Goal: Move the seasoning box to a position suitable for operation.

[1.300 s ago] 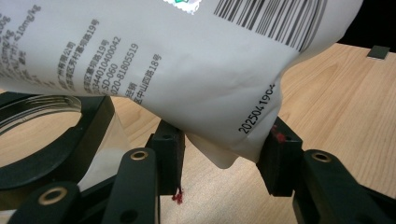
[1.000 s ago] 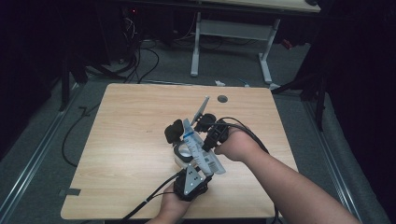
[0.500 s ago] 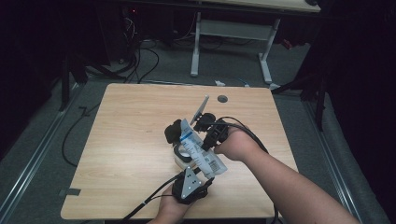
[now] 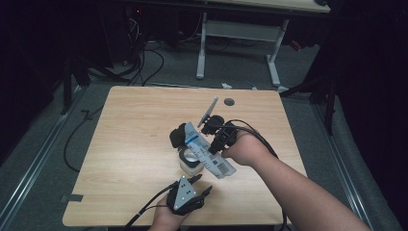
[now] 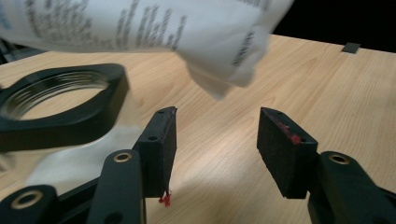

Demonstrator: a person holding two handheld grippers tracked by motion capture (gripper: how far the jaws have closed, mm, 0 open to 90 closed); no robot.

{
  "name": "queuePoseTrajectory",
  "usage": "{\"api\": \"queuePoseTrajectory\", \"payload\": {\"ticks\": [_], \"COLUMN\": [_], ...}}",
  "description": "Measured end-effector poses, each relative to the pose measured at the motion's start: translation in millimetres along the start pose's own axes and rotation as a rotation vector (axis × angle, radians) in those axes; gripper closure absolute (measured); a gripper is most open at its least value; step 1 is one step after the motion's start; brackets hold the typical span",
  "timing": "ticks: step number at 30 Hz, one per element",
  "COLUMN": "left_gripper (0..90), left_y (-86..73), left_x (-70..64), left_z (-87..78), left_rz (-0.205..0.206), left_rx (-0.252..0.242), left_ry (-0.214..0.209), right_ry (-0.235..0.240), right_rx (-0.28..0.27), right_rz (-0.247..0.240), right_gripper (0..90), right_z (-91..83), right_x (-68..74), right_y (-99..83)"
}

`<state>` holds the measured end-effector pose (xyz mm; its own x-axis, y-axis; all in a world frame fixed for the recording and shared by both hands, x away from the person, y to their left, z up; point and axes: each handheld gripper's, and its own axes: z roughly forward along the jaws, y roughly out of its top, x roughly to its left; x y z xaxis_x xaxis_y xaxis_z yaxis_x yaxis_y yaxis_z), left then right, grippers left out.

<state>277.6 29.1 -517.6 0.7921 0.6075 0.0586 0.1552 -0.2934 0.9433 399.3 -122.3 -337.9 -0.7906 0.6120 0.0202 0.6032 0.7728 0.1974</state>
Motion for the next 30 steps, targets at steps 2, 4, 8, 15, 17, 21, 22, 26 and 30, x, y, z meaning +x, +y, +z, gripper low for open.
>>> {"api": "queuePoseTrajectory", "payload": {"ticks": [2,4,8,15,17,21,22,26,30], "left_gripper": [47.8,47.7,47.6,47.2,47.2,47.2,47.2,47.3,47.3], "left_y": [-2.0,-3.2,-3.3,-8.8,-11.1,-15.8,-17.0,-22.3,-22.7], "left_x": [5.0,9.5,19.3,49.0,58.7,78.1,81.6,95.6,99.2], "left_z": [-3.3,-5.5,-12.4,-29.0,-34.3,-46.1,-48.4,-55.7,-56.7], "left_rz": [-0.007,-0.012,-0.024,-0.045,-0.058,-0.064,-0.067,-0.105,-0.123], "left_rx": [0.006,0.006,0.002,0.008,0.002,0.002,0.007,0.007,-0.002], "left_ry": [0.006,0.019,0.036,0.089,0.114,0.172,0.181,0.210,0.213], "right_ry": [0.000,-0.001,-0.004,0.006,0.011,0.012,0.010,0.017,0.019], "right_rx": [-0.002,-0.002,0.000,0.001,0.001,0.002,0.002,-0.006,-0.021], "right_rz": [0.004,0.003,0.001,0.012,0.011,0.014,0.018,0.025,0.034], "right_gripper": [89.5,89.5,89.5,89.5,89.5,89.5,89.5,89.5,89.5], "right_z": [-0.1,0.0,0.0,2.7,4.6,6.3,6.2,6.4,7.5], "right_x": [0.0,0.2,-0.1,-2.0,-2.5,-4.0,-4.2,-5.9,-8.1], "right_y": [-0.6,-0.7,-0.9,-5.1,-6.9,-10.5,-11.4,-15.3,-21.0]}}
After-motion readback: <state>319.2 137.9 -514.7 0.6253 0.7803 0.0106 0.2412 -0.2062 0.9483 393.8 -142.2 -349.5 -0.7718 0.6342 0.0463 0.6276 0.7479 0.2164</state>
